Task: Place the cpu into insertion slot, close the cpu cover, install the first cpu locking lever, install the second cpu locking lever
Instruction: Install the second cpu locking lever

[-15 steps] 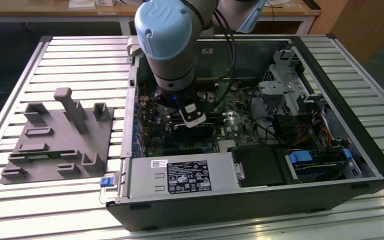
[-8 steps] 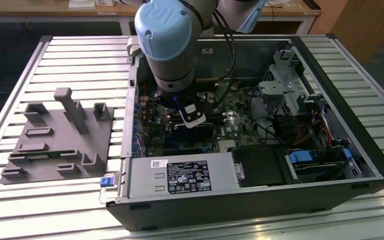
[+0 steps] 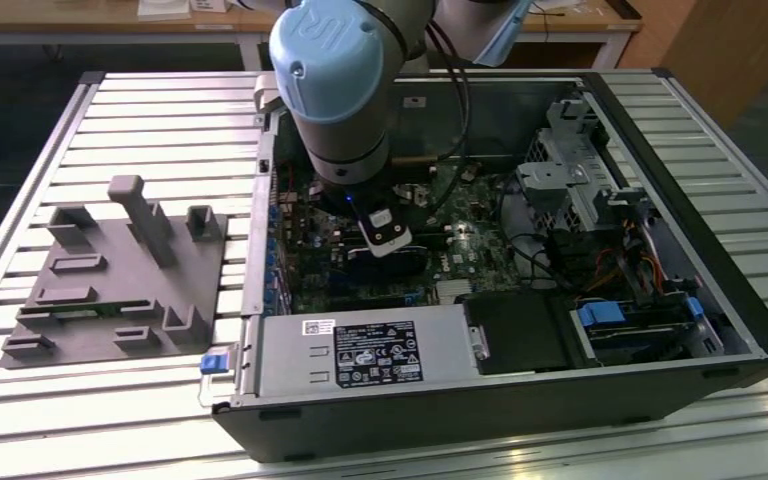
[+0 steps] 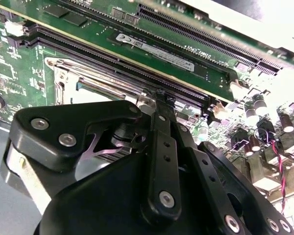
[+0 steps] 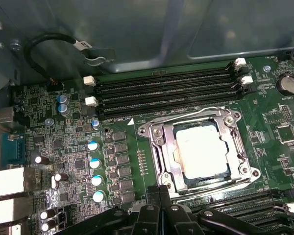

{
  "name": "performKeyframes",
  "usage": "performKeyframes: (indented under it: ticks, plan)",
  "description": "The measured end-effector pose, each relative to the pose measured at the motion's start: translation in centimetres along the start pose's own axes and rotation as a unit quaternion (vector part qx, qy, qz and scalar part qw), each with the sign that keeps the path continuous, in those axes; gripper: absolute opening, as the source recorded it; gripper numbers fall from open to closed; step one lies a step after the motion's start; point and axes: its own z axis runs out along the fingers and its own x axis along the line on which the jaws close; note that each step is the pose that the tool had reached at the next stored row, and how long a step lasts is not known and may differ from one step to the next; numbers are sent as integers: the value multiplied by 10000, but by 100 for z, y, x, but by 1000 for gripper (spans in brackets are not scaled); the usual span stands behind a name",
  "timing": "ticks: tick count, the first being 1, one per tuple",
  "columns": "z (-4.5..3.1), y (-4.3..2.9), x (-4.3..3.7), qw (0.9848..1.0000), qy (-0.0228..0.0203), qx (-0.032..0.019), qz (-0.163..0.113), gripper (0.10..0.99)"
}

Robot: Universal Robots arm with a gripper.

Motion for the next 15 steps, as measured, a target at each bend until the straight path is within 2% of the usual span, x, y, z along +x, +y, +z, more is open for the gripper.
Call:
performKeyframes:
  ticks: [5, 15]
  plan:
    - [-11, 4, -1, 10000, -2, -2, 0, 106]
    - [-141, 47, -12, 10000, -4, 19, -3, 106]
